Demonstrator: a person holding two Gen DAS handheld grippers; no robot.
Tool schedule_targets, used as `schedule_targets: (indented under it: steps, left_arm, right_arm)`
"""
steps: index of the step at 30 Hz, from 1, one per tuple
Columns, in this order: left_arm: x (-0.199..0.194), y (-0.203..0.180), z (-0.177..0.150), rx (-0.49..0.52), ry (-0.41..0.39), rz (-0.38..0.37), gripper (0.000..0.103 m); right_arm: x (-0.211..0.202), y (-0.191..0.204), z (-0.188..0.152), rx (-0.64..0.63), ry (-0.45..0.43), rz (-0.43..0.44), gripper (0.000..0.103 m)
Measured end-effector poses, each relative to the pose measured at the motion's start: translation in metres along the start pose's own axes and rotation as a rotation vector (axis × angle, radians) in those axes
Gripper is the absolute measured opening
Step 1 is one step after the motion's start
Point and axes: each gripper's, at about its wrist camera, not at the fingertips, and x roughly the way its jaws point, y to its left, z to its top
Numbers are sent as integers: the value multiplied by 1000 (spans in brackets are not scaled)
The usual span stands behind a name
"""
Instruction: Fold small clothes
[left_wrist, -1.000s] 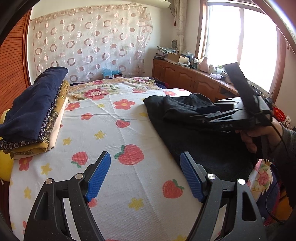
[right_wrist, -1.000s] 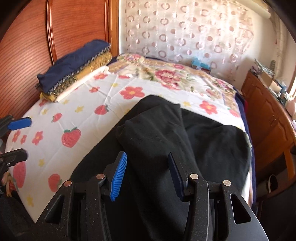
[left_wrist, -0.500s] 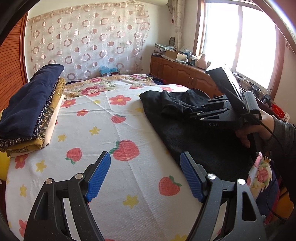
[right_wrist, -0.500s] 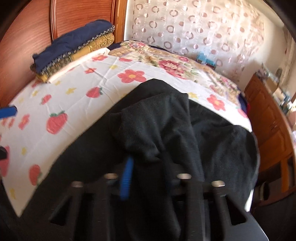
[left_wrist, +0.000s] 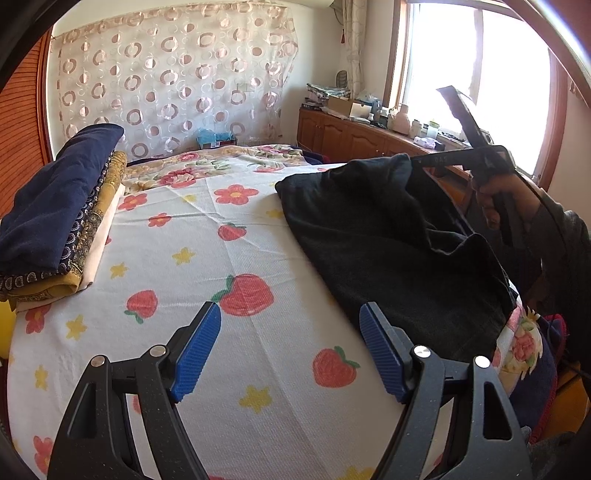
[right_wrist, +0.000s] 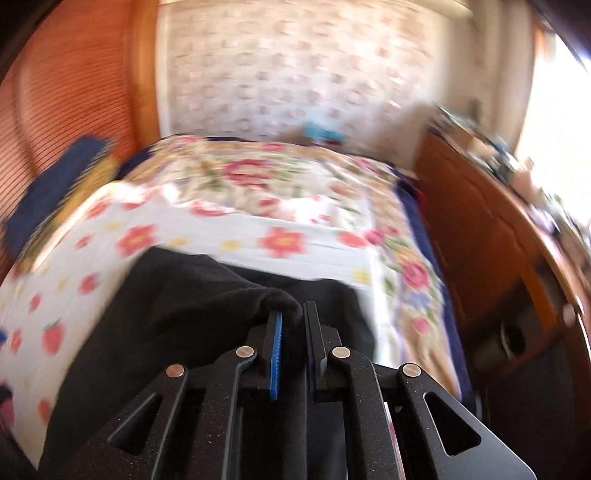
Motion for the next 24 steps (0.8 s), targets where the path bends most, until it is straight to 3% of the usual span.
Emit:
schedule_targets:
  steps: [1, 4, 9, 12, 17, 24]
  left_arm:
    - [0, 0, 0, -1, 0, -1, 78]
    - [0, 0, 0, -4, 0, -3, 78]
    - [0, 1, 0, -4, 2, -2, 78]
    - [1, 0, 0, -4, 2, -4, 78]
    - [2, 1, 0, 3, 6, -6, 78]
    - [2, 1, -1, 2, 11, -10, 78]
  right_arm:
    - [5, -8, -1, 21, 23, -12, 27]
    - [9, -9, -7, 2, 61, -37, 29]
    - [-8, 11, -17, -24, 25, -32, 31]
    - [-16, 13, -19, -4, 14, 37, 36]
    - [1, 26, -26, 17, 76, 167, 44]
    - [26, 23, -23, 76, 142, 219, 46]
